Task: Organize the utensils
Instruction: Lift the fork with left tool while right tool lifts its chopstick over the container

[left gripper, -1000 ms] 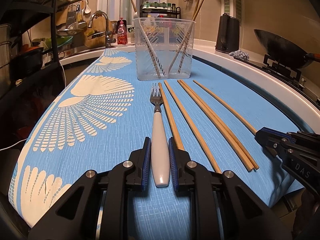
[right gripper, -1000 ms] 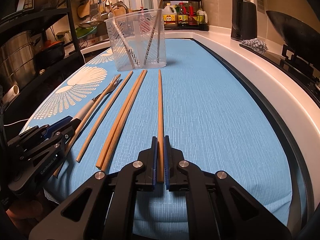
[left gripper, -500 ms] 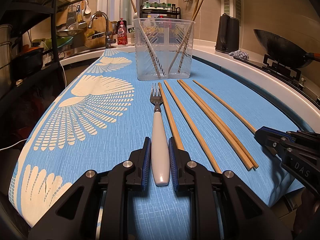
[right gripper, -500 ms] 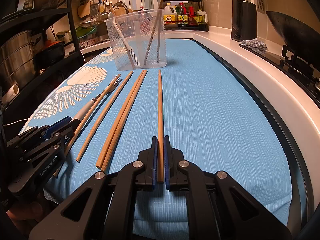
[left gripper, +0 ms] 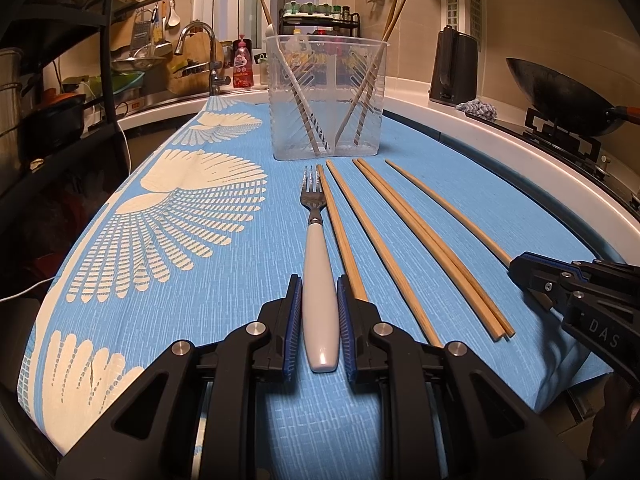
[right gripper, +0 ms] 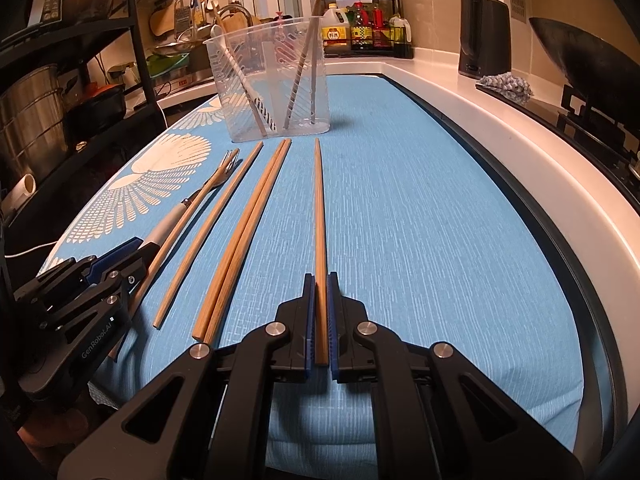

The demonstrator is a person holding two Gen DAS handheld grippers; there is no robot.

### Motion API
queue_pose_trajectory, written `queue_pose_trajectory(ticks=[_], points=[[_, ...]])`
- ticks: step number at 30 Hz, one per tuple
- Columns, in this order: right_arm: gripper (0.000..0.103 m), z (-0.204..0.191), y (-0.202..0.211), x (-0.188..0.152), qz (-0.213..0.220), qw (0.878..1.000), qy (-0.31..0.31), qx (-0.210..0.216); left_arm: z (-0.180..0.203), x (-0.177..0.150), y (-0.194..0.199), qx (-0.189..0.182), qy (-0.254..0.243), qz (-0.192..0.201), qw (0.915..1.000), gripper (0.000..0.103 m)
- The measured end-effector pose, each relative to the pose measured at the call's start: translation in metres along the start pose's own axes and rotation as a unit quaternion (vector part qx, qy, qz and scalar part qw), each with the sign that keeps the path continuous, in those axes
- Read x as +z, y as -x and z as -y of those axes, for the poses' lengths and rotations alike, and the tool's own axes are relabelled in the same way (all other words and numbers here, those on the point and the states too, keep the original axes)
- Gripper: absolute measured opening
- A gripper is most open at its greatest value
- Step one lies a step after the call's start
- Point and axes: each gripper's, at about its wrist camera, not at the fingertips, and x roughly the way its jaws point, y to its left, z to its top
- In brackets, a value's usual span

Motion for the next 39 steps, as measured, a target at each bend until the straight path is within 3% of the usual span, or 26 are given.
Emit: queue_pose_trajectory(ticks=[9,20,39], points=[[0.006,0.003,0.027,0.015,0.038,0.999,0.002,-0.005,-0.001,0.016,0.018,-0.003,-0.007,0.028,0.9996,0.018],[0.006,0.0,0.062,0.053,0.091,0.996,0.018,0.004,-0.01,0.061,0.036,-0.004,-0.019,0.071,0.9973,0.018],[0.006,-0.004,0.092,0.143,0.142,0.989,0.028,0.023,-0.019,0.146,0.045,-0.044,-0.001,0.087,0.9952,0.017]])
